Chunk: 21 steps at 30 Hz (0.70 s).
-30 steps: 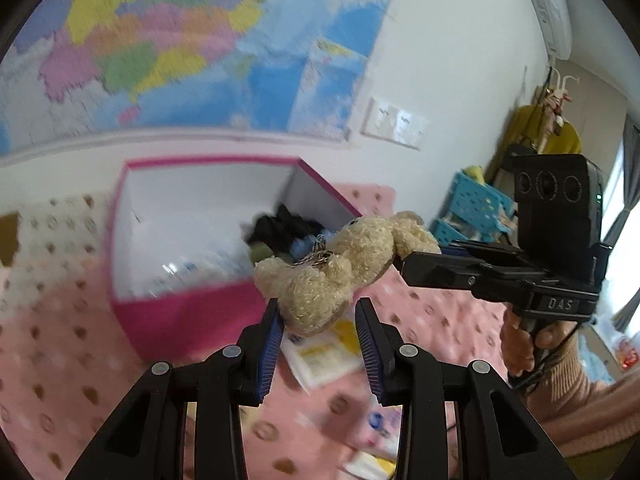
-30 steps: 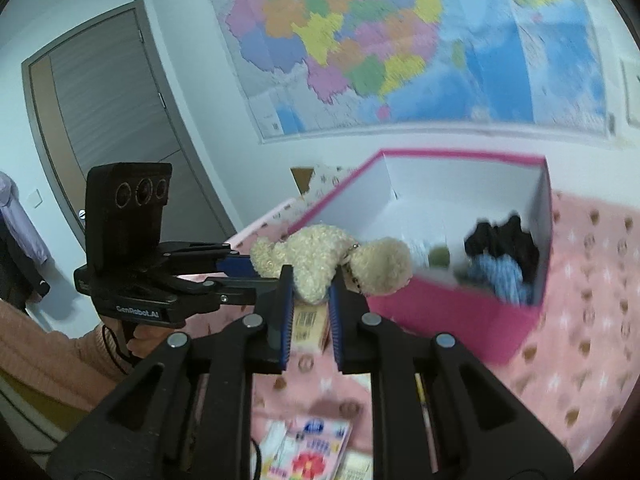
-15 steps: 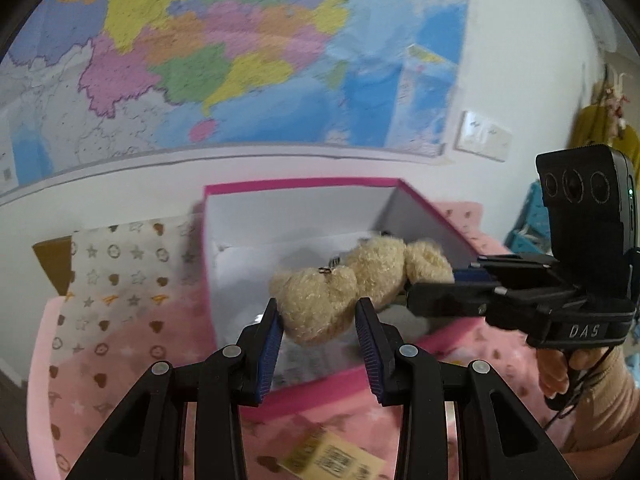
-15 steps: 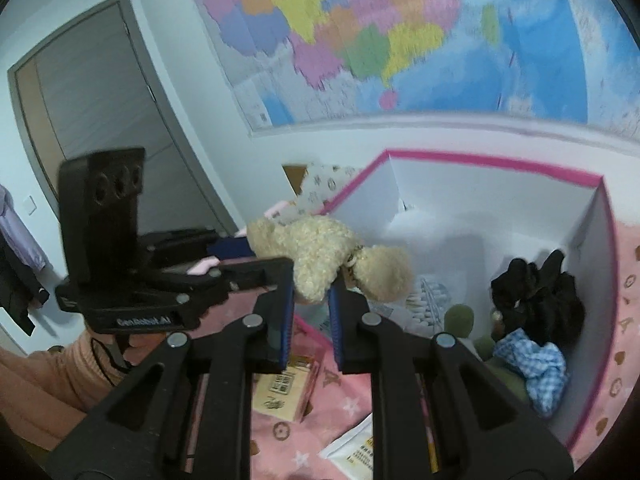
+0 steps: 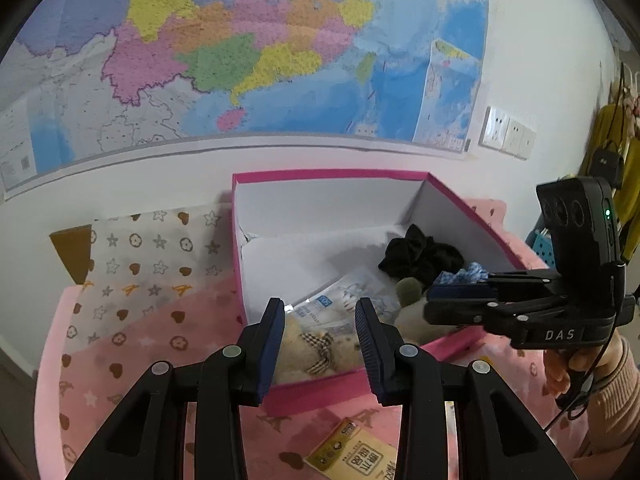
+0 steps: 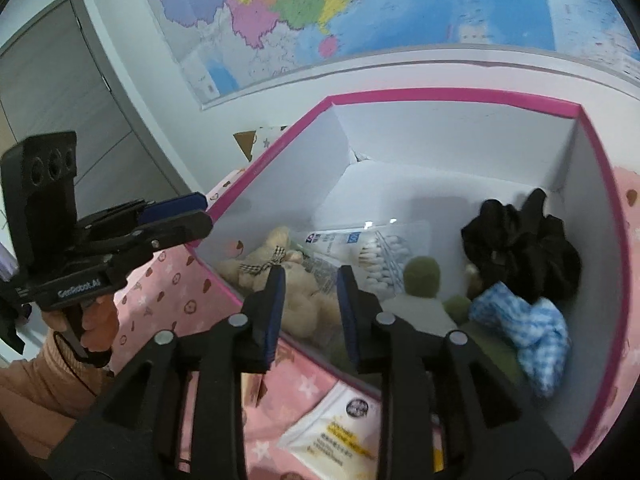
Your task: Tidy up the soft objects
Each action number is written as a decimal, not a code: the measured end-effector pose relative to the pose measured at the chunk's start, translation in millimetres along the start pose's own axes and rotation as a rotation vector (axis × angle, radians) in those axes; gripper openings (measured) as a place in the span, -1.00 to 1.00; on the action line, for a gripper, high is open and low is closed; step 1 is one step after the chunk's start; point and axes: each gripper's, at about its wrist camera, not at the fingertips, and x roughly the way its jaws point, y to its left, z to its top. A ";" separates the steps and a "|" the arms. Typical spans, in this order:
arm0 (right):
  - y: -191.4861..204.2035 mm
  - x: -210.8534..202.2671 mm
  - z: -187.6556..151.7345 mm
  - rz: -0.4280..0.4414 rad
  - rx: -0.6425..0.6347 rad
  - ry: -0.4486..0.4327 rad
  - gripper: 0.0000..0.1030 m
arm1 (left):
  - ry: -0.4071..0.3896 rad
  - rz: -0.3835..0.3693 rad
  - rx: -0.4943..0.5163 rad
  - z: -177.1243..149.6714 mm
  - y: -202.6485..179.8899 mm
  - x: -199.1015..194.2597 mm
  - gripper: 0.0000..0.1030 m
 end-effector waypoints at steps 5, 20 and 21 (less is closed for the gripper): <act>5.6 -28.1 -10.1 0.028 0.001 -0.025 -0.22 | -0.035 -0.037 -0.005 -5.9 -6.0 -18.5 -0.08; 15.8 -88.3 -97.0 0.077 0.064 0.011 -0.10 | 0.042 -0.206 0.068 -50.8 -61.1 -26.8 0.06; 15.2 -89.0 -103.8 0.075 0.073 0.019 -0.10 | 0.052 -0.217 0.067 -54.0 -64.1 -24.9 0.06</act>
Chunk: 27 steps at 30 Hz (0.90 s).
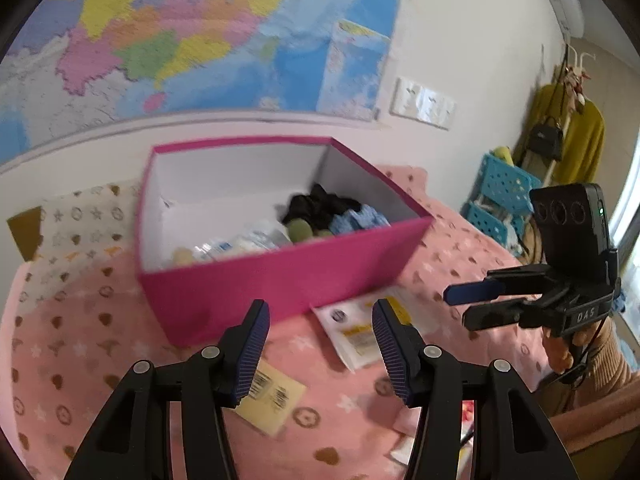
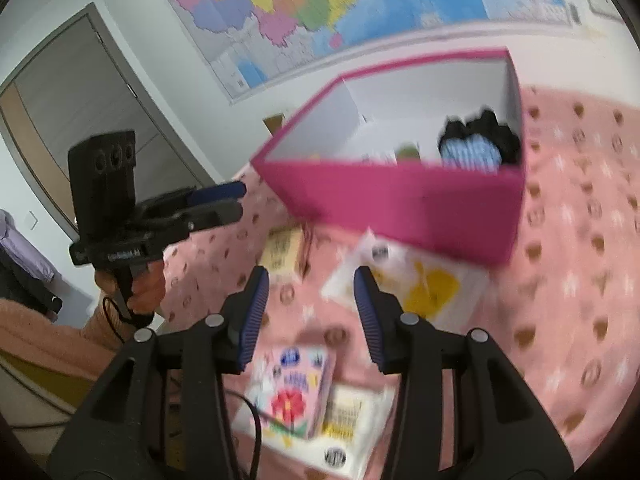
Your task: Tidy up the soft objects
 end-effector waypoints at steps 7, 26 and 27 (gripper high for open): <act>-6.3 2.8 -43.8 0.019 0.072 0.094 -0.10 | 0.102 -0.078 -0.003 -25.1 -19.6 23.0 0.06; 3.8 20.6 -72.4 0.080 0.102 0.142 -0.34 | 0.285 -0.265 -0.045 -73.5 -40.6 41.8 -0.19; 2.2 22.1 -69.3 0.069 0.104 0.134 -0.34 | 0.283 -0.257 -0.044 -73.4 -41.5 41.8 -0.19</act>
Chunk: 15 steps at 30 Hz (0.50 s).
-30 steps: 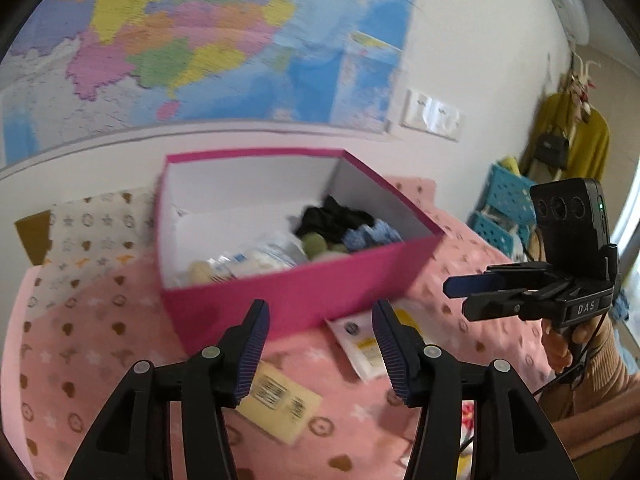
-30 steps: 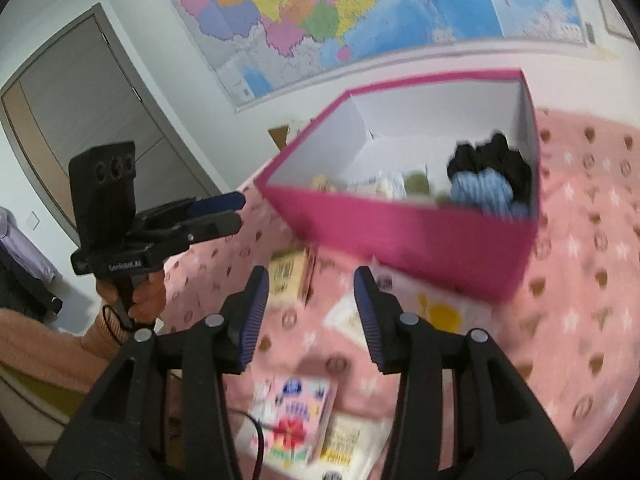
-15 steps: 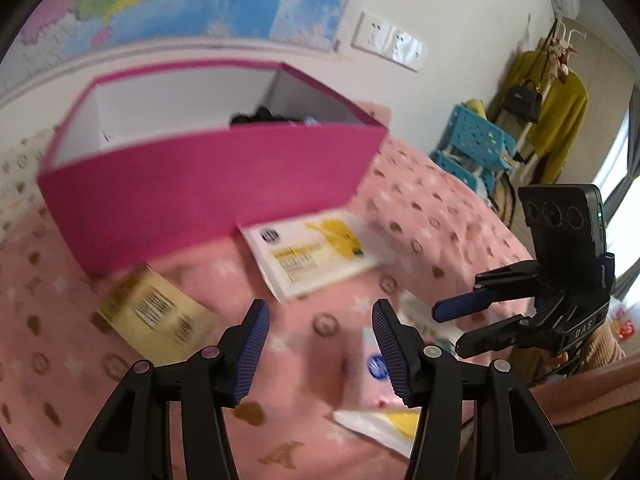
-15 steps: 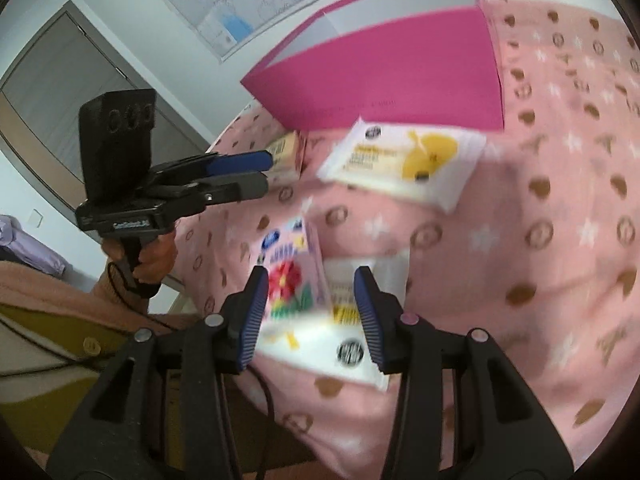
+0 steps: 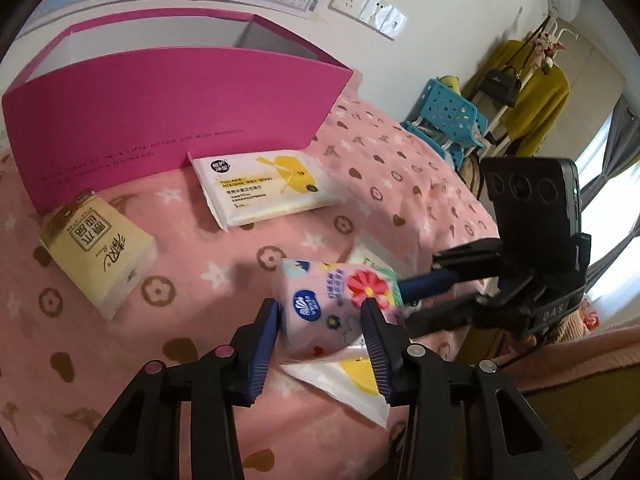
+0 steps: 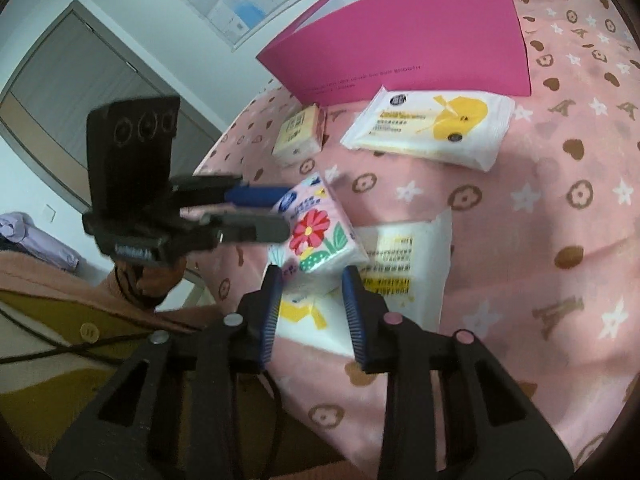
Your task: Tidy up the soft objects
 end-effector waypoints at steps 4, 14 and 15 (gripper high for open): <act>-8.4 2.8 9.9 -0.012 0.024 -0.034 -0.33 | -0.009 -0.012 -0.030 0.8 4.0 -1.7 -0.19; -16.5 -3.4 17.6 -0.051 0.028 -0.057 -0.33 | -0.018 0.015 -0.074 4.9 12.7 1.9 -0.18; -19.0 -7.0 20.7 -0.074 0.029 -0.071 -0.33 | -0.016 0.019 -0.079 7.0 15.0 2.5 -0.15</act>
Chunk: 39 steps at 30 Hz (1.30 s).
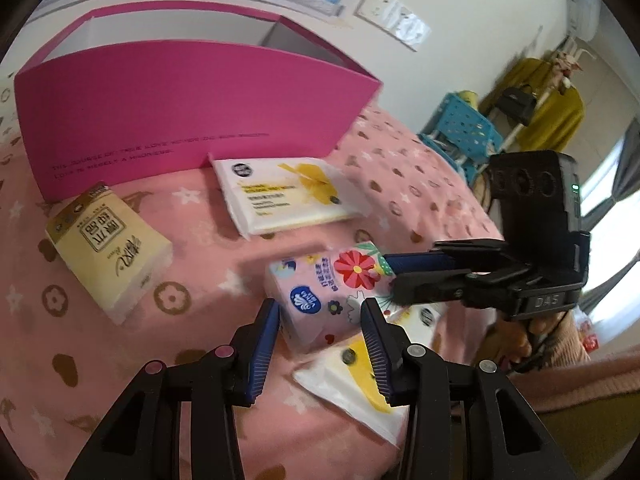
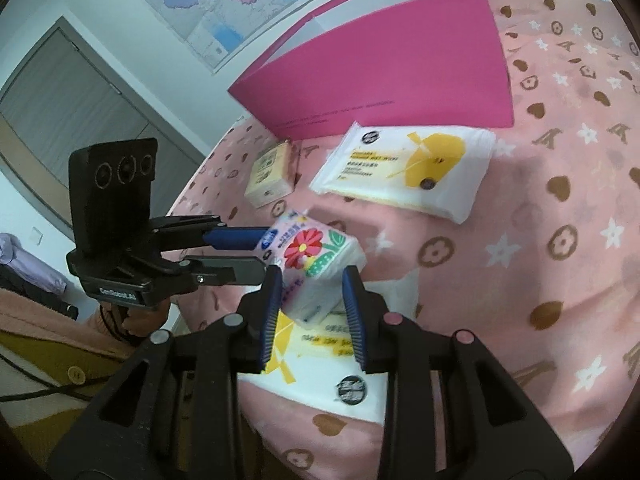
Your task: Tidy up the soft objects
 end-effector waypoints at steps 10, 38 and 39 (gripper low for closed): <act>-56.8 -4.0 28.4 -0.146 0.168 -0.069 -0.14 | -0.047 0.083 -0.051 38.3 24.9 4.0 -0.01; -41.5 -10.2 31.8 -0.061 0.122 -0.148 -0.69 | -0.032 -0.006 -0.110 52.0 30.3 14.9 -0.04; -37.9 -11.8 31.9 -0.058 0.113 -0.149 -0.69 | -0.039 -0.009 -0.110 50.7 28.8 10.5 -0.04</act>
